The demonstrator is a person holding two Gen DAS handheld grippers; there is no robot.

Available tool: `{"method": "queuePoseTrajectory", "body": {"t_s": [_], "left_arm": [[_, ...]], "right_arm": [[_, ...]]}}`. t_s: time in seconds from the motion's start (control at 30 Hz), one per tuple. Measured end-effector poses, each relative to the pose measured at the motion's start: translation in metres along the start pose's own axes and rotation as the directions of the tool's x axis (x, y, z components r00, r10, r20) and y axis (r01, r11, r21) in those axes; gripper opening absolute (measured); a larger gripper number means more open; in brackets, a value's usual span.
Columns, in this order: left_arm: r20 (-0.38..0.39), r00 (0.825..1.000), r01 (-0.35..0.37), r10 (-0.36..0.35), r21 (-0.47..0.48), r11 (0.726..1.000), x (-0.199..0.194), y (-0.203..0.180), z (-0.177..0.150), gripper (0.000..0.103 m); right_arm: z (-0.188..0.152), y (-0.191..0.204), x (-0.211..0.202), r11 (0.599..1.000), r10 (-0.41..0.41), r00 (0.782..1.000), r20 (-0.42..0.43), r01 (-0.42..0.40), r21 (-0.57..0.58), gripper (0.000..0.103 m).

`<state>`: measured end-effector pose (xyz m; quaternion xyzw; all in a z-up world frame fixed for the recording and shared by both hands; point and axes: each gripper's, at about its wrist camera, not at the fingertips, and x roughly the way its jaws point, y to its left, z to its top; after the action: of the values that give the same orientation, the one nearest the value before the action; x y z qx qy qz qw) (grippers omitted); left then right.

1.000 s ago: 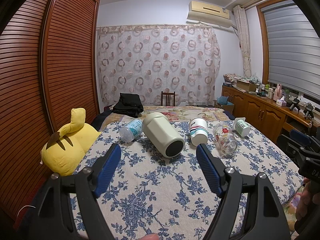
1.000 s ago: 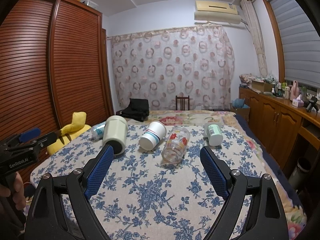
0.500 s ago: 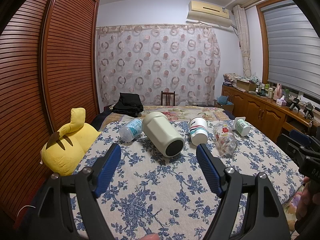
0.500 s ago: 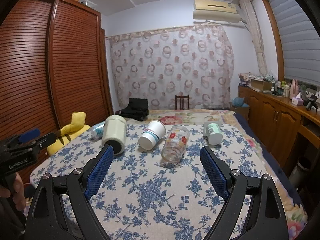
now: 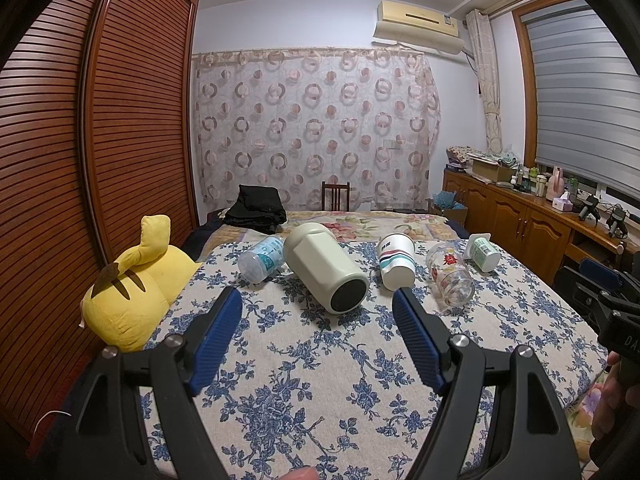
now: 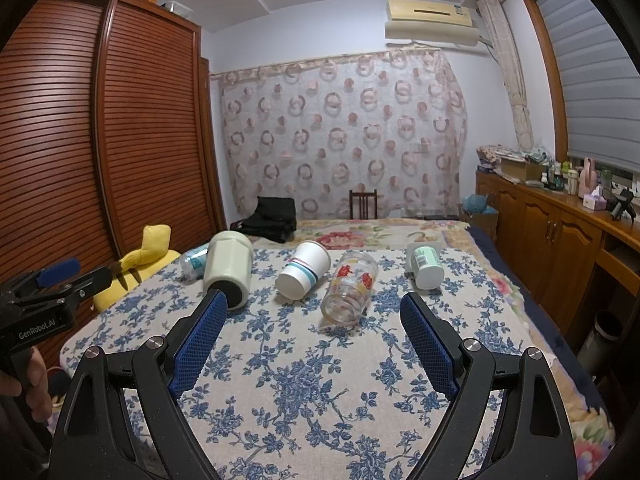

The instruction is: Flip cup upright

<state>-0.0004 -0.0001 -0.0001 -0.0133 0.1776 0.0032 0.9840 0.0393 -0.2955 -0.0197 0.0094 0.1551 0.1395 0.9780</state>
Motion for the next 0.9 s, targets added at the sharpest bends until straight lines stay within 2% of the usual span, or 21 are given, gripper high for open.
{"method": "queuePoseTrajectory", "body": {"t_s": [0.6, 0.87, 0.9], "left_arm": [[-0.003, 1.000, 0.000, 0.000, 0.000, 1.000, 0.000, 0.000, 0.000, 0.078], [-0.041, 0.999, -0.002, 0.002, 0.002, 1.000, 0.015, -0.004, -0.013, 0.078], [-0.048, 0.999, -0.002, 0.002, 0.005, 1.000, 0.018, -0.003, -0.015, 0.078]], "right_arm": [[0.000, 0.001, 0.001, 1.000, 0.000, 1.000, -0.001, 0.000, -0.003, 0.090], [-0.003, 0.001, 0.005, 1.000, 0.005, 1.000, -0.023, -0.005, 0.000, 0.090], [-0.013, 0.001, 0.009, 1.000, 0.006, 1.000, -0.030, -0.006, 0.001, 0.090]]}}
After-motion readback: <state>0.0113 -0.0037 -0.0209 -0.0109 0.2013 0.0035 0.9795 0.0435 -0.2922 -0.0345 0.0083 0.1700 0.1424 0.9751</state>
